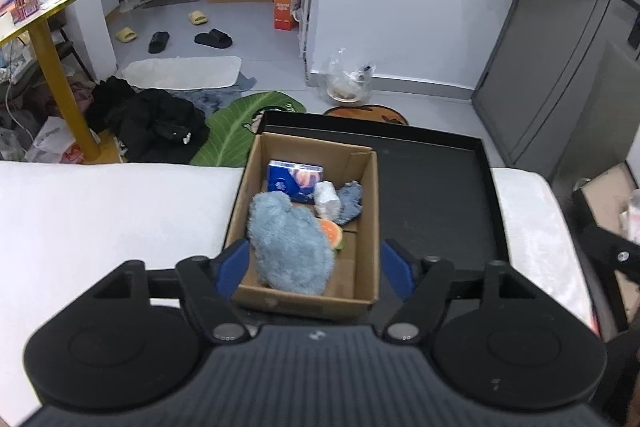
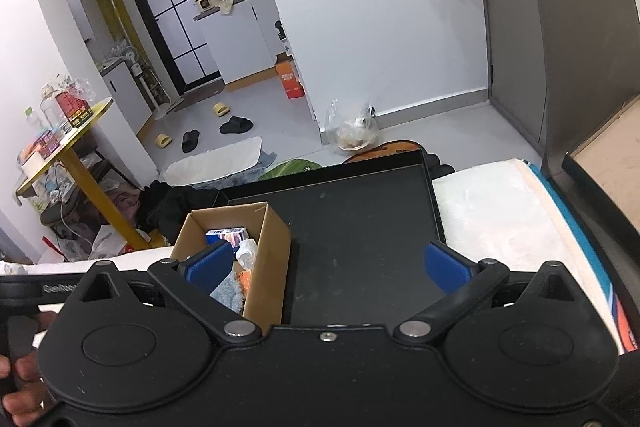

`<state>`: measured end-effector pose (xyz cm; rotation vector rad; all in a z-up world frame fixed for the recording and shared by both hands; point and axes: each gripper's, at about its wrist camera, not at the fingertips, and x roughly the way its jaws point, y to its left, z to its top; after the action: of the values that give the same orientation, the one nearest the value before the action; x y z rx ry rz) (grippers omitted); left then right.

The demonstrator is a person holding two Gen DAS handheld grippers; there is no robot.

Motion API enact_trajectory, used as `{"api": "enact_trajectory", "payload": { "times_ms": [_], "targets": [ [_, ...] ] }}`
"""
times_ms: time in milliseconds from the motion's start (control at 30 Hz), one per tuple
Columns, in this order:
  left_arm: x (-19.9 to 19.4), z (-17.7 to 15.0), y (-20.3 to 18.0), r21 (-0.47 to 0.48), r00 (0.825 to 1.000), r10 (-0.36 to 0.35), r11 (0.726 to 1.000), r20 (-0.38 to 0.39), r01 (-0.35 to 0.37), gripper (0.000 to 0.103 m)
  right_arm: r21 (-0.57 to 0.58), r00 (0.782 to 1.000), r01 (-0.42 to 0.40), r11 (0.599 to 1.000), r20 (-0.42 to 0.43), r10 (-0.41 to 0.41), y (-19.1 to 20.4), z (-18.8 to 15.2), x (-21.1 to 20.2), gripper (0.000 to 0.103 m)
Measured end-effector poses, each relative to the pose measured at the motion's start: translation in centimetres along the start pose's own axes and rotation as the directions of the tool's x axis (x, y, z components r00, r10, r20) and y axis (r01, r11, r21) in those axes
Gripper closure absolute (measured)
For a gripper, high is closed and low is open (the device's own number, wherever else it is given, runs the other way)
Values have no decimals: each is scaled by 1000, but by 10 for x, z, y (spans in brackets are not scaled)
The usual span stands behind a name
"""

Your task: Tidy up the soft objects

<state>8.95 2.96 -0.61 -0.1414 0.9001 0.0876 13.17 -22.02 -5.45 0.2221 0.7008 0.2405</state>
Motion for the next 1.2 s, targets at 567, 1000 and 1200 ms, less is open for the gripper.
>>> {"api": "enact_trajectory", "payload": {
  "times_ms": [567, 1000, 1200],
  "targets": [
    [-76, -3, -2, -15, 993, 9, 1000, 114, -7, 4, 5, 1000, 3, 1000, 29, -3, 4, 7, -53, 0],
    [-111, -20, -16, 52, 985, 30, 998, 172, -40, 0, -28, 998, 65, 998, 26, -64, 25, -4, -74, 0],
    [-116, -34, -21, 81, 983, 33, 996, 183, -49, 0, -69, 998, 56, 996, 23, -54, 38, -12, -78, 0]
  ]
}}
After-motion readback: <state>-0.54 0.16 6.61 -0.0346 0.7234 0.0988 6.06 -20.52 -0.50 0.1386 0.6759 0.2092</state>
